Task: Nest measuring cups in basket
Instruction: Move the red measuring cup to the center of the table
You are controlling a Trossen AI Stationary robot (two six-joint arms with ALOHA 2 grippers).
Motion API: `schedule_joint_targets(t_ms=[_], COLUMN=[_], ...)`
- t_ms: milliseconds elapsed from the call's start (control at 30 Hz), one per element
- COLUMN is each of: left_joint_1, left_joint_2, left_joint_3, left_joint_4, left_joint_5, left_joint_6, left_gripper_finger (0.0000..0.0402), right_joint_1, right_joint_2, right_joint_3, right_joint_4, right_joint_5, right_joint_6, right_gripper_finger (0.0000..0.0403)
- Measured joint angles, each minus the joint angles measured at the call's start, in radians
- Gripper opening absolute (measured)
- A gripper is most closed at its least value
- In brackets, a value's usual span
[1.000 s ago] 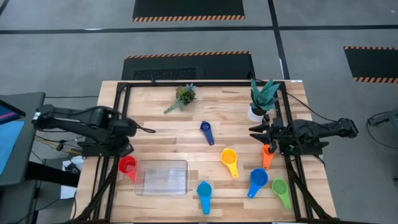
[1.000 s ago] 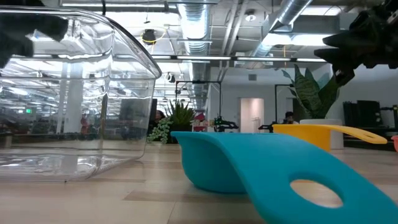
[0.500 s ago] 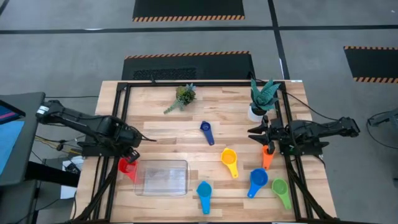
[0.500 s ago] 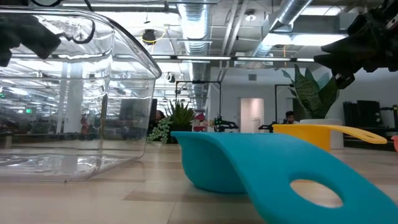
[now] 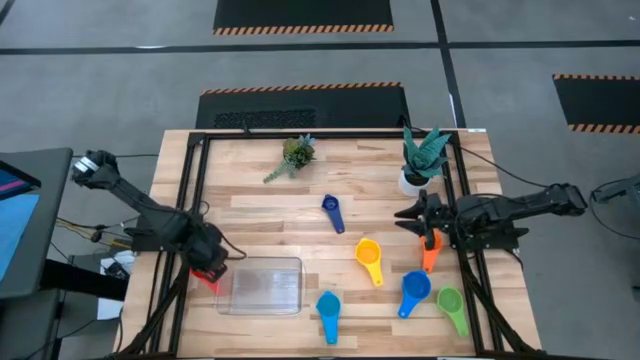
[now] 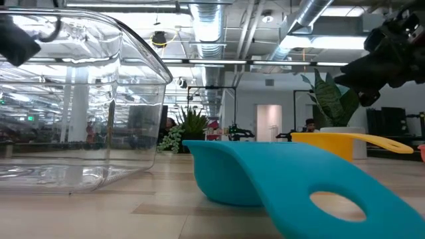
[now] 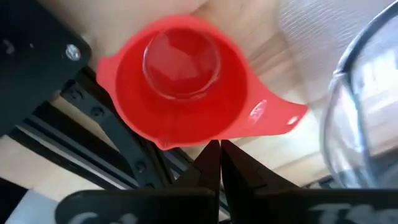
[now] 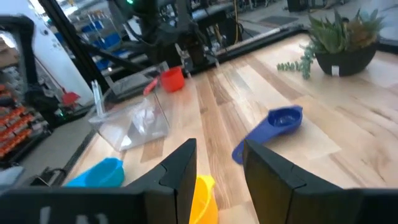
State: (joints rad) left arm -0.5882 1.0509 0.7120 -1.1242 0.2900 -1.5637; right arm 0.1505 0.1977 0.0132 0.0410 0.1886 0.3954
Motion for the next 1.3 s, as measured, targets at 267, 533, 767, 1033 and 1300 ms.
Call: schedule_joint_targets(t_ms=[267,533,767,1033,1300], left_joint_1=[-0.111,-0.135,-0.135,-0.135,-0.134], left_joint_2=[0.111,0.187,0.205,0.181,0.113], left_joint_3=[0.0,0.0,0.001,0.001,0.002], left_joint_4=[-0.002,0.006,0.028,0.019,0.017], left_joint_5=[-0.043,-0.122,-0.193,-0.189,-0.175], left_joint_6=[-0.23,-0.364,-0.325,0.053,0.391], left_gripper_finger=[0.0,0.0,0.0,0.0,0.0], right_joint_1=[0.0,0.0,0.0,0.0,0.0], right_joint_2=[0.043,0.044,0.044,0.044,0.044], right_joint_3=[-0.002,-0.002,-0.002,-0.002,-0.002], right_joint_4=[0.016,0.023,0.023,0.024,0.024], right_joint_5=[0.004,0.004,0.004,0.004,0.004], right_joint_6=[0.0,0.0,0.0,-0.001,-0.001], right_gripper_finger=[0.0153,0.0151,0.0151,0.0146,0.0148])
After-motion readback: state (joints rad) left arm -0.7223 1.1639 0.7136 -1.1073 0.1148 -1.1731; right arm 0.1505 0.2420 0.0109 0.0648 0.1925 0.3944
